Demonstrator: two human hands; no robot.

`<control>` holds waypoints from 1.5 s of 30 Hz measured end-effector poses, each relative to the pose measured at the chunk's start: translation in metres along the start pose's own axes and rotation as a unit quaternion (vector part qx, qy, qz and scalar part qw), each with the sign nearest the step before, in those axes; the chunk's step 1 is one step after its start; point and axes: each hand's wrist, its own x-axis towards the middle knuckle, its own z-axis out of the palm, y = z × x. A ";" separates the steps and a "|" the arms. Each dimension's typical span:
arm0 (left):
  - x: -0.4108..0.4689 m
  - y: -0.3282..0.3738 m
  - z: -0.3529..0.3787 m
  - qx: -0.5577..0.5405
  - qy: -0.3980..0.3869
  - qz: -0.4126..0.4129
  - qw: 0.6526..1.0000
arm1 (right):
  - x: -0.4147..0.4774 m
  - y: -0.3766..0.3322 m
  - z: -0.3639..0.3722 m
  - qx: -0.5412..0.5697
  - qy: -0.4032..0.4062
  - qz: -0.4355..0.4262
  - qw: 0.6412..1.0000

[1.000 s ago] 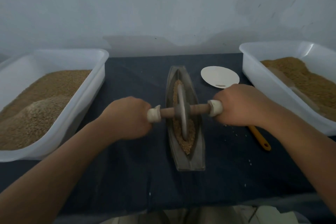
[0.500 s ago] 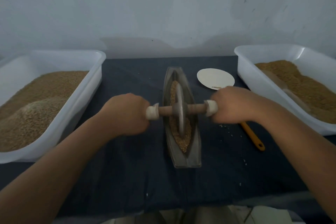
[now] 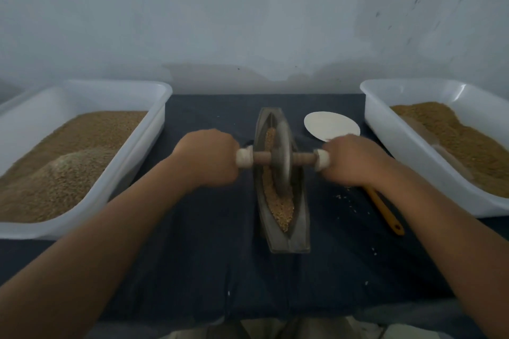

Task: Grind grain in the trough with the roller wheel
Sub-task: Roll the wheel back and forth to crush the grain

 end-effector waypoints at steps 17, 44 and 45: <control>0.006 -0.013 0.011 -0.099 -0.092 -0.033 0.990 | 0.011 -0.010 -0.018 -0.059 0.047 -0.022 0.997; 0.027 -0.008 -0.002 -0.014 -0.018 -0.031 0.999 | 0.010 -0.007 0.008 -0.070 0.166 -0.007 0.984; 0.042 -0.009 -0.004 -0.018 -0.013 -0.049 0.999 | 0.023 -0.009 0.006 -0.079 0.198 -0.002 0.977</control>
